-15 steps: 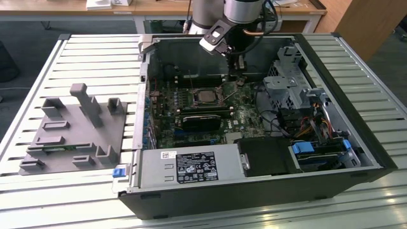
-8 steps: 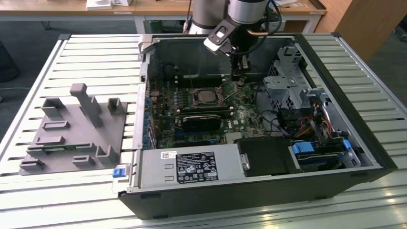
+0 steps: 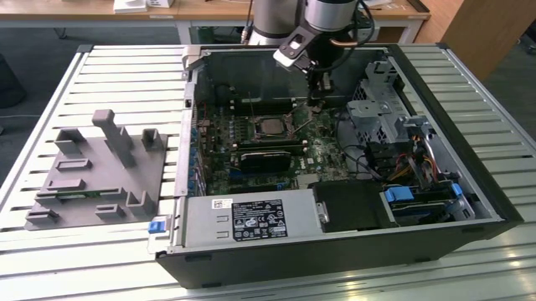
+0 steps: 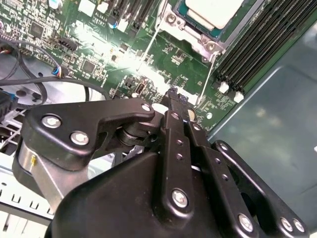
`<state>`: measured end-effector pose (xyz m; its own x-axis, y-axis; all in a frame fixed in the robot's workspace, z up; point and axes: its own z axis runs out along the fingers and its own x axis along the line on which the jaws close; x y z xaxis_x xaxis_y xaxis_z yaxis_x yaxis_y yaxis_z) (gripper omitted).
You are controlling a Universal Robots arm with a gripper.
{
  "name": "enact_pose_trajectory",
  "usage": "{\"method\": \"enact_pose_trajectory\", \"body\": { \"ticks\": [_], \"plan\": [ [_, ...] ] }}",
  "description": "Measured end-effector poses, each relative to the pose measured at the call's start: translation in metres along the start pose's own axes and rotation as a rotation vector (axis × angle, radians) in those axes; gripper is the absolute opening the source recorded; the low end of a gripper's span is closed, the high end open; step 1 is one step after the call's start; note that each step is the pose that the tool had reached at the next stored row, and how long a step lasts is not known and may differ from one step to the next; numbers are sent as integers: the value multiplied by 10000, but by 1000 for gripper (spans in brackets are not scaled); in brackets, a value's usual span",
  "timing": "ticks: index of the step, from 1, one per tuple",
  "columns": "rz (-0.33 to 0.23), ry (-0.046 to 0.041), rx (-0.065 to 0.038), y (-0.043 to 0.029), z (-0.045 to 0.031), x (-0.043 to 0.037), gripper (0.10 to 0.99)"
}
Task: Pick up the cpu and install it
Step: 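Close the cpu cover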
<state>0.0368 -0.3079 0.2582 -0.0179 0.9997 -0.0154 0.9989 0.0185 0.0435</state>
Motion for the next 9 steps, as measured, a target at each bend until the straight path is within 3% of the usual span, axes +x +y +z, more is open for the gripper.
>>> {"method": "enact_pose_trajectory", "body": {
  "ticks": [9],
  "plan": [
    [3, -30, 3, 70, 14, 5, 106]
  ]
}}
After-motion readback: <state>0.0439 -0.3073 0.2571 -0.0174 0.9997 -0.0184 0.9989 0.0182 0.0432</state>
